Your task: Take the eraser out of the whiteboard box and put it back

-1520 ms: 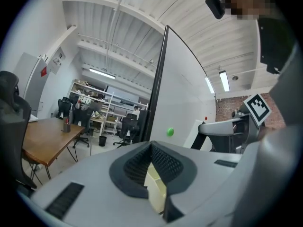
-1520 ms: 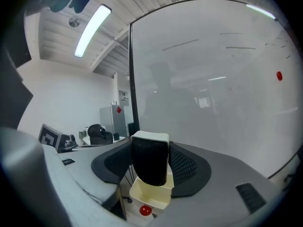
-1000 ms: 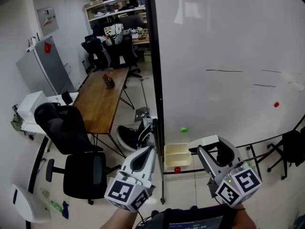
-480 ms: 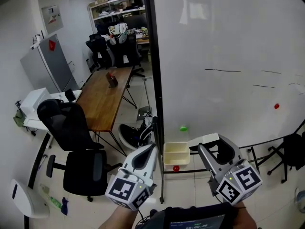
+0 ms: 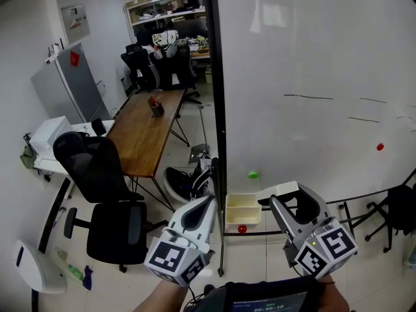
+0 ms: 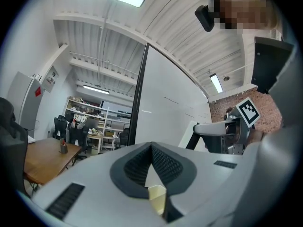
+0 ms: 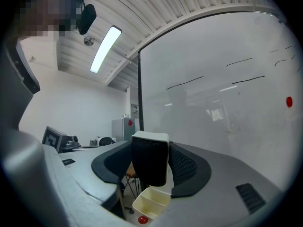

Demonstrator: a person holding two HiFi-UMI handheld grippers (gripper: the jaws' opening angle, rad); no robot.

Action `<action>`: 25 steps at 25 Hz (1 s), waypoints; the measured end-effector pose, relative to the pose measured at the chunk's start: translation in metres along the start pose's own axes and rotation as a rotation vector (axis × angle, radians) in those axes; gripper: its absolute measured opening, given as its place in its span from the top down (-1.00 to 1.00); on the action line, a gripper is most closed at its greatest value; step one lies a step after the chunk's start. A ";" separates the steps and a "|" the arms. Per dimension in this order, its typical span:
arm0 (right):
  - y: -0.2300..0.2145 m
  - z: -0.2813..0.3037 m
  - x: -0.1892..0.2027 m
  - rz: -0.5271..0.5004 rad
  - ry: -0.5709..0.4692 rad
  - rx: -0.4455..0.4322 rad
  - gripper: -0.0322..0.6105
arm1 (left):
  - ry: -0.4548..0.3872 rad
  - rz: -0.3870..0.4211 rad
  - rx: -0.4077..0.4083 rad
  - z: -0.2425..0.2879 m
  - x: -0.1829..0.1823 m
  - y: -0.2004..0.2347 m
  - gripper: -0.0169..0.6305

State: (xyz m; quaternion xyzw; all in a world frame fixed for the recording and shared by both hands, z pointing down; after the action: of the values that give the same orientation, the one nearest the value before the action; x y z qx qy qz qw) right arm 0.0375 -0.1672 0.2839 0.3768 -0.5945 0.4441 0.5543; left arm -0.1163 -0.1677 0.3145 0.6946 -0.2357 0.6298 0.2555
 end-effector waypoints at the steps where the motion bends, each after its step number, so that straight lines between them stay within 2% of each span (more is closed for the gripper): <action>1: 0.000 0.001 -0.001 0.002 -0.006 0.003 0.08 | -0.004 -0.002 -0.002 -0.001 -0.001 0.001 0.91; 11: 0.002 0.016 0.006 0.002 -0.005 0.008 0.08 | -0.024 -0.006 -0.036 -0.007 0.000 0.014 0.91; 25: -0.008 0.073 0.065 -0.017 0.119 0.042 0.08 | 0.056 -0.048 -0.074 0.009 0.048 0.059 0.86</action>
State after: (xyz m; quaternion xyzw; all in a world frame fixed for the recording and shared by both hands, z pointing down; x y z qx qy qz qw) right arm 0.0148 -0.2355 0.3501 0.3665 -0.5478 0.4735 0.5844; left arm -0.1431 -0.2192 0.3654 0.6722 -0.2350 0.6336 0.3024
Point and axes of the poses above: the fingertips, and each gripper's own axes: z forward along the fingers, y to its left, x out of its underside, the point moved 1 cm from there along -z, backward along the fingers, and after that the axes turned 14 degrees about x, right-handed, at the moved point
